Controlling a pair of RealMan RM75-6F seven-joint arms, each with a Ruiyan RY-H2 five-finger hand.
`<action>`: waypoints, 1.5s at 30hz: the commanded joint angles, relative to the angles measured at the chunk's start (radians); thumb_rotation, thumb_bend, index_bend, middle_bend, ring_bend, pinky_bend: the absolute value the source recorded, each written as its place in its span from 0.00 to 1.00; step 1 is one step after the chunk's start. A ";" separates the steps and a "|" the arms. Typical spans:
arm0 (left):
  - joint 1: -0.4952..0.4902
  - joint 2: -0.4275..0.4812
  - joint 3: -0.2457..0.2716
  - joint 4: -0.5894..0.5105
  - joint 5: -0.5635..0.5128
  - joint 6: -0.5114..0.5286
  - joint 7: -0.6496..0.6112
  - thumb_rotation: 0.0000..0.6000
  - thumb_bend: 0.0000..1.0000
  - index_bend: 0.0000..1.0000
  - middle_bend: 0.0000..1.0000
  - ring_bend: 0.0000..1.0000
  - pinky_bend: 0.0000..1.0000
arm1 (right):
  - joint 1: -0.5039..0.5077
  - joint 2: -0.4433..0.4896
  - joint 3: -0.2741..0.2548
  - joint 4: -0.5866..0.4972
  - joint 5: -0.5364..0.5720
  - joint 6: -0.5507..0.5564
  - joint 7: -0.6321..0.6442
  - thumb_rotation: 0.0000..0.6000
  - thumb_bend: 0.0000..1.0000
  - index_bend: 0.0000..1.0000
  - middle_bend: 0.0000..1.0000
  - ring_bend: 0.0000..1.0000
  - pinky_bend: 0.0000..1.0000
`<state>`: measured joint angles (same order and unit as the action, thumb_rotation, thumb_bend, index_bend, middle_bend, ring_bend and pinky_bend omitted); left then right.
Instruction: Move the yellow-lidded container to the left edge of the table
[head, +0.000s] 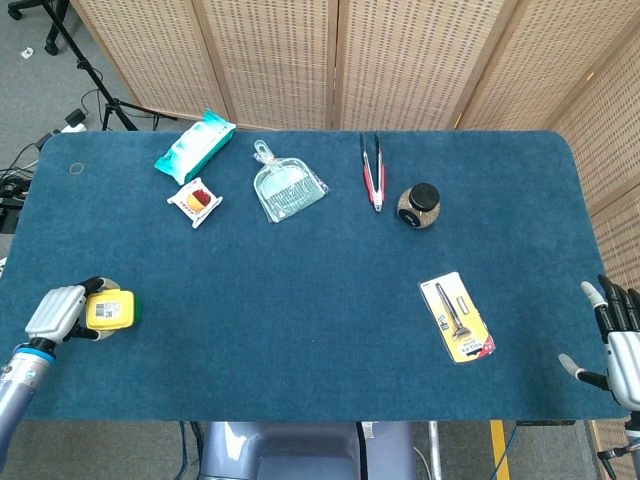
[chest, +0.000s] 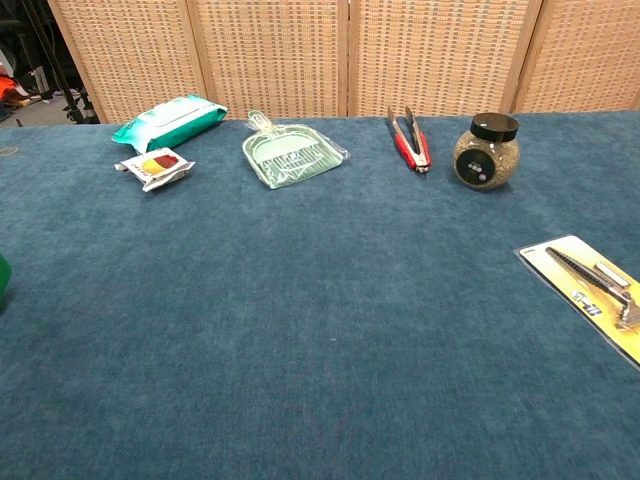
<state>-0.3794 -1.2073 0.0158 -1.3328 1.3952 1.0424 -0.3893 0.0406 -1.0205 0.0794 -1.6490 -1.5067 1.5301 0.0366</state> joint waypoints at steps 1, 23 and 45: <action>-0.034 0.152 0.028 -0.129 0.073 -0.050 -0.105 1.00 0.35 0.56 0.38 0.42 0.42 | 0.000 -0.001 0.000 0.000 0.000 -0.001 -0.002 1.00 0.00 0.05 0.00 0.00 0.00; -0.424 0.298 0.053 -0.143 -0.101 -0.850 -0.203 1.00 0.26 0.05 0.00 0.00 0.01 | 0.006 -0.007 -0.001 0.000 0.006 -0.014 -0.016 1.00 0.00 0.05 0.00 0.00 0.00; -0.122 0.255 0.058 -0.097 0.076 -0.177 -0.168 1.00 0.19 0.00 0.00 0.00 0.00 | 0.006 -0.006 -0.004 -0.003 0.002 -0.015 -0.017 1.00 0.00 0.05 0.00 0.00 0.00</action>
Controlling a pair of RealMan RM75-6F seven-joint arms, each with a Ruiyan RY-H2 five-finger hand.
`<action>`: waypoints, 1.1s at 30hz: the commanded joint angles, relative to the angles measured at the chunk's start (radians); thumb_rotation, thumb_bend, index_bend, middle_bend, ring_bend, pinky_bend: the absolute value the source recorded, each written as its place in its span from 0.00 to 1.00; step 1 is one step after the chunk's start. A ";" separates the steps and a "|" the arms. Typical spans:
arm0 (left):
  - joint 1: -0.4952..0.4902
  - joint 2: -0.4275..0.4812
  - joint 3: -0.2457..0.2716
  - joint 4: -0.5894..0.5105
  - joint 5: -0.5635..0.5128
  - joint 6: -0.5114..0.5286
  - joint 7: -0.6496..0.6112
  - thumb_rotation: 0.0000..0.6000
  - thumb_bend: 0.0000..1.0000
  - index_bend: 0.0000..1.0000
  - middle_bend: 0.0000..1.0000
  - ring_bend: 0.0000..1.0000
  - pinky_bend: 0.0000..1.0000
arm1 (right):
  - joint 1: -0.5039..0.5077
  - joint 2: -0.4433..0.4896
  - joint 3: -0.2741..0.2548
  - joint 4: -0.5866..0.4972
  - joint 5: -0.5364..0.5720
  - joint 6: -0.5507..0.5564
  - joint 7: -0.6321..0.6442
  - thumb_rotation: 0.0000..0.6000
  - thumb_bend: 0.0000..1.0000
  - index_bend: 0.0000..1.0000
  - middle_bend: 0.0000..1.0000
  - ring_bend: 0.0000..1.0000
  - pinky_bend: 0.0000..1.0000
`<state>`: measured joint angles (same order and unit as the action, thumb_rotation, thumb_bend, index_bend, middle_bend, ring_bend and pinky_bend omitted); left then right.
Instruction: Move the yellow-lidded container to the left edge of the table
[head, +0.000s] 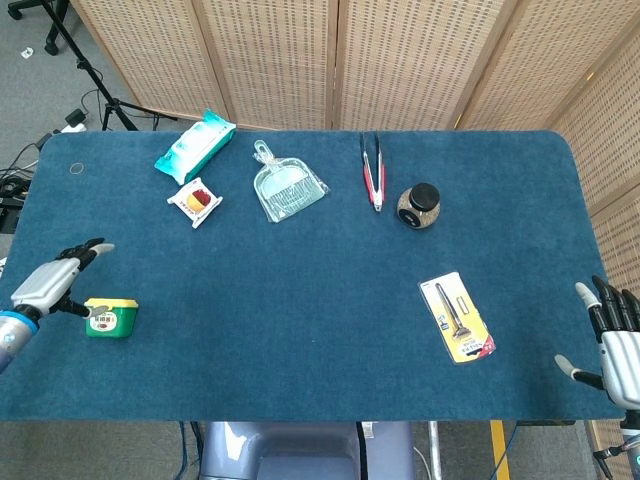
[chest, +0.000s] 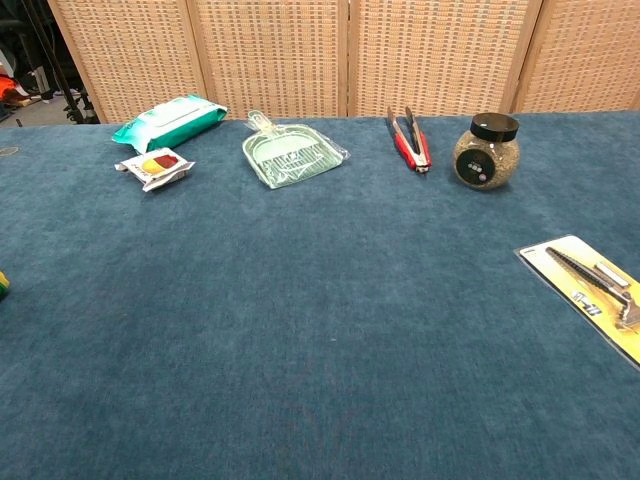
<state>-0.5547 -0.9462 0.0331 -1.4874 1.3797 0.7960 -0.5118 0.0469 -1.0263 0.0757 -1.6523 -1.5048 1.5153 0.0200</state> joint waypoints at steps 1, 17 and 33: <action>0.073 -0.025 0.059 0.093 0.107 0.081 -0.038 1.00 0.18 0.00 0.00 0.00 0.00 | 0.000 0.000 0.000 -0.001 -0.001 0.000 0.000 1.00 0.00 0.05 0.00 0.00 0.00; 0.195 -0.292 0.082 0.435 0.191 0.291 -0.049 1.00 0.18 0.00 0.00 0.00 0.00 | -0.001 0.004 -0.003 -0.004 -0.003 0.000 0.004 1.00 0.00 0.05 0.00 0.00 0.00; 0.219 -0.362 0.095 0.508 0.234 0.361 -0.039 1.00 0.18 0.29 0.18 0.15 0.19 | 0.002 0.014 -0.003 -0.006 0.006 -0.016 0.023 1.00 0.00 0.05 0.00 0.00 0.00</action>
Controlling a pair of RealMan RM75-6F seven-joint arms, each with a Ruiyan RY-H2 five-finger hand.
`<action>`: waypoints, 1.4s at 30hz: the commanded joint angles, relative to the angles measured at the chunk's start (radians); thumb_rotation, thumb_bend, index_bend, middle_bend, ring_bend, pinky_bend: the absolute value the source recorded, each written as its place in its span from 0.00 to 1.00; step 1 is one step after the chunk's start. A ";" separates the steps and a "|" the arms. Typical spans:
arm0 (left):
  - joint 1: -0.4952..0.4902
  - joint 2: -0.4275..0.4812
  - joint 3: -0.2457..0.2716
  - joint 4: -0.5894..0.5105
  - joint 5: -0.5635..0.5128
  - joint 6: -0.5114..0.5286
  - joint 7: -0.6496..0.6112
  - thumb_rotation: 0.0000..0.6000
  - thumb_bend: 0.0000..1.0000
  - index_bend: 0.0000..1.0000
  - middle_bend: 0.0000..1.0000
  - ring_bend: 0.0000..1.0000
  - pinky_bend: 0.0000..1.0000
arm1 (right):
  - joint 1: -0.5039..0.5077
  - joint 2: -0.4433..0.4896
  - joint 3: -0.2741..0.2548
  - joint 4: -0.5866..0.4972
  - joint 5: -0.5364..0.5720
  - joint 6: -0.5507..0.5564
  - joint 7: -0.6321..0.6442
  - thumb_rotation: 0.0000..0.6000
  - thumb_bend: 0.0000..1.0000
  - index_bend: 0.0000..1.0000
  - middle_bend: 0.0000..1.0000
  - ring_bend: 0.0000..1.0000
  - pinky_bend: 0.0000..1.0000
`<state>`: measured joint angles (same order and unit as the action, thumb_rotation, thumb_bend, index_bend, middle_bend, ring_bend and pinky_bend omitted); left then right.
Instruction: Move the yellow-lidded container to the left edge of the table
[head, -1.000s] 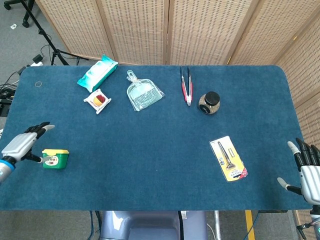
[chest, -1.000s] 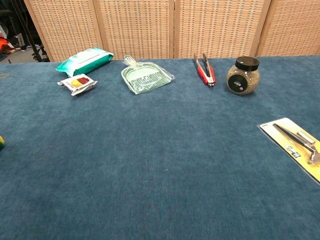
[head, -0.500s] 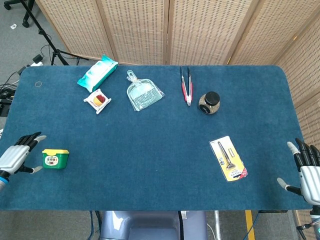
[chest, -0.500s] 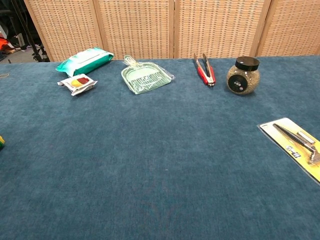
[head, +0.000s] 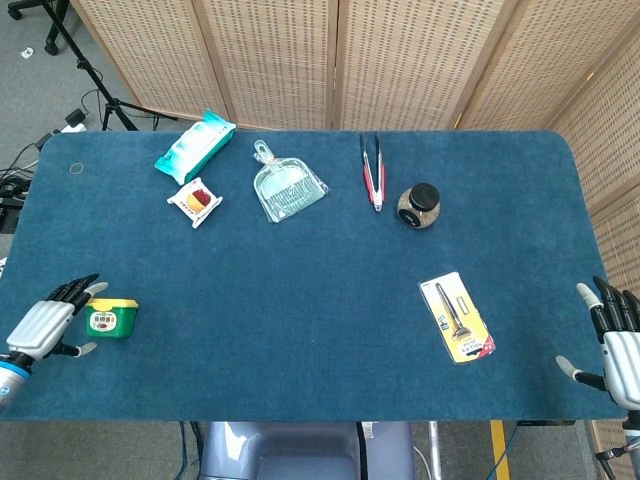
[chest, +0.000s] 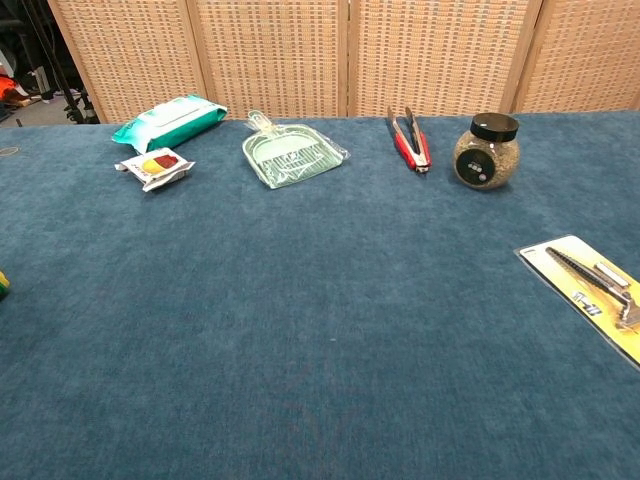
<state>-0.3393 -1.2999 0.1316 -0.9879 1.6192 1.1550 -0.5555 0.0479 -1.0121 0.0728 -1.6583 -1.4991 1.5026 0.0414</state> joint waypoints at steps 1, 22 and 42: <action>0.005 -0.012 -0.007 0.010 -0.009 0.003 0.009 1.00 0.18 0.31 0.20 0.17 0.21 | 0.002 0.000 -0.001 0.001 0.001 -0.004 0.003 1.00 0.00 0.05 0.00 0.00 0.00; -0.095 0.264 0.002 -0.327 0.037 -0.070 -0.032 1.00 0.35 0.53 0.35 0.32 0.36 | 0.007 -0.004 -0.004 0.001 0.002 -0.017 -0.006 1.00 0.00 0.05 0.00 0.00 0.00; -0.512 0.406 0.158 -0.430 0.081 -0.770 -0.560 1.00 0.44 0.53 0.32 0.29 0.36 | 0.010 -0.008 -0.002 0.002 0.011 -0.022 -0.012 1.00 0.00 0.05 0.00 0.00 0.00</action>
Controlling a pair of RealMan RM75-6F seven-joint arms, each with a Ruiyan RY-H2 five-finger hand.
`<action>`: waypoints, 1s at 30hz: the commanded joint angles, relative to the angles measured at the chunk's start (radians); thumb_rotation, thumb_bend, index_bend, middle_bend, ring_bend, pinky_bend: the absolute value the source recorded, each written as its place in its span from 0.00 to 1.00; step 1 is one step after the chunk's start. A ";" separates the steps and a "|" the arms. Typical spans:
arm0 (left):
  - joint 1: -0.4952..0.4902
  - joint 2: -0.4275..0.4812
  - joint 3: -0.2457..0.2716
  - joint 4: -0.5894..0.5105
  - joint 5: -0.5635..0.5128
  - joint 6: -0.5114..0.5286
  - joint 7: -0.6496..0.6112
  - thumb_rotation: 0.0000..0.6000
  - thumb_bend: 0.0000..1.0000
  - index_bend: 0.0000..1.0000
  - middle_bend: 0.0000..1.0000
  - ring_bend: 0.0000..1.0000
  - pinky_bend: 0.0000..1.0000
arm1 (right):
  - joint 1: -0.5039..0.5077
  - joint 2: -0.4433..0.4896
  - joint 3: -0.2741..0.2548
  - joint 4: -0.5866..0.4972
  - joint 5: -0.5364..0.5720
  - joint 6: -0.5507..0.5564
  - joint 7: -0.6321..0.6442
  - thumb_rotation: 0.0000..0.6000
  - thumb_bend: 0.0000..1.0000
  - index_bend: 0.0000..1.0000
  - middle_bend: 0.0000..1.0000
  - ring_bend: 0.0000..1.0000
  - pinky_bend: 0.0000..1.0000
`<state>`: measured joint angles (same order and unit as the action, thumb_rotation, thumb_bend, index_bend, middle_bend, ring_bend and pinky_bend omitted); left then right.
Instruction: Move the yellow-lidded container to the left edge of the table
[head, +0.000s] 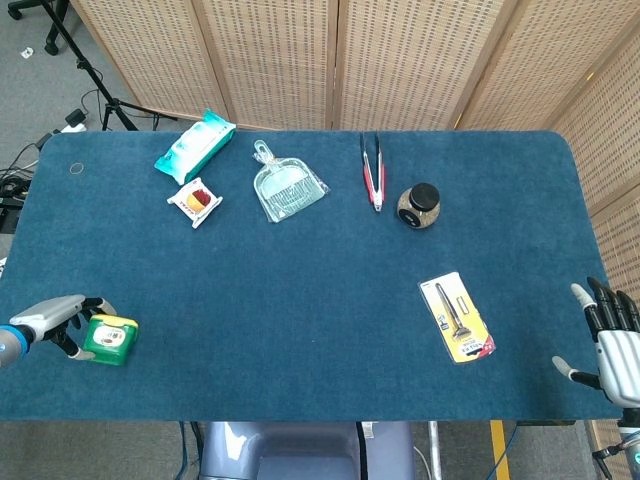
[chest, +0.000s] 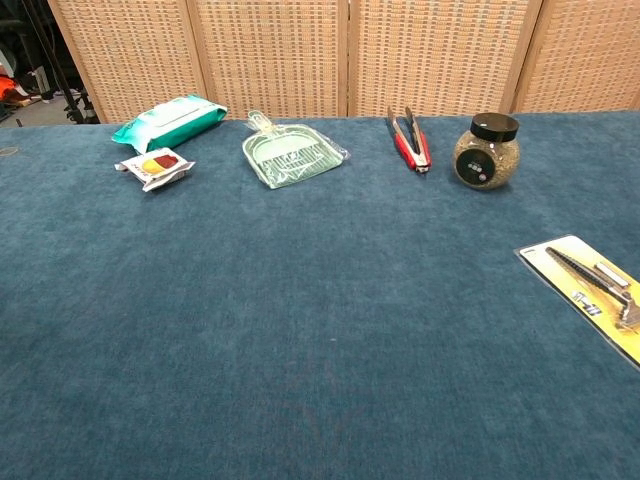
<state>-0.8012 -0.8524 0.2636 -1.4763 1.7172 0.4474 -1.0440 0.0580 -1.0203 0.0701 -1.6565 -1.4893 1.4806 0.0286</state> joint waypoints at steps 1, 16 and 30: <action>-0.048 -0.048 0.027 0.069 -0.020 -0.059 -0.074 1.00 0.43 0.52 0.25 0.23 0.34 | 0.000 0.000 0.000 0.000 0.001 -0.001 0.002 1.00 0.00 0.05 0.00 0.00 0.00; 0.157 -0.115 -0.132 0.137 -0.250 0.280 0.257 1.00 0.30 0.00 0.00 0.00 0.00 | 0.003 0.001 -0.002 -0.002 0.003 -0.008 0.000 1.00 0.00 0.05 0.00 0.00 0.00; 0.352 -0.090 -0.206 0.031 -0.300 0.661 0.481 1.00 0.00 0.00 0.00 0.00 0.00 | 0.002 0.002 -0.003 -0.001 -0.007 0.000 0.008 1.00 0.00 0.05 0.00 0.00 0.00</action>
<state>-0.5363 -0.9329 0.0910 -1.4078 1.4578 0.9758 -0.6974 0.0599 -1.0179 0.0676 -1.6581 -1.4953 1.4796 0.0362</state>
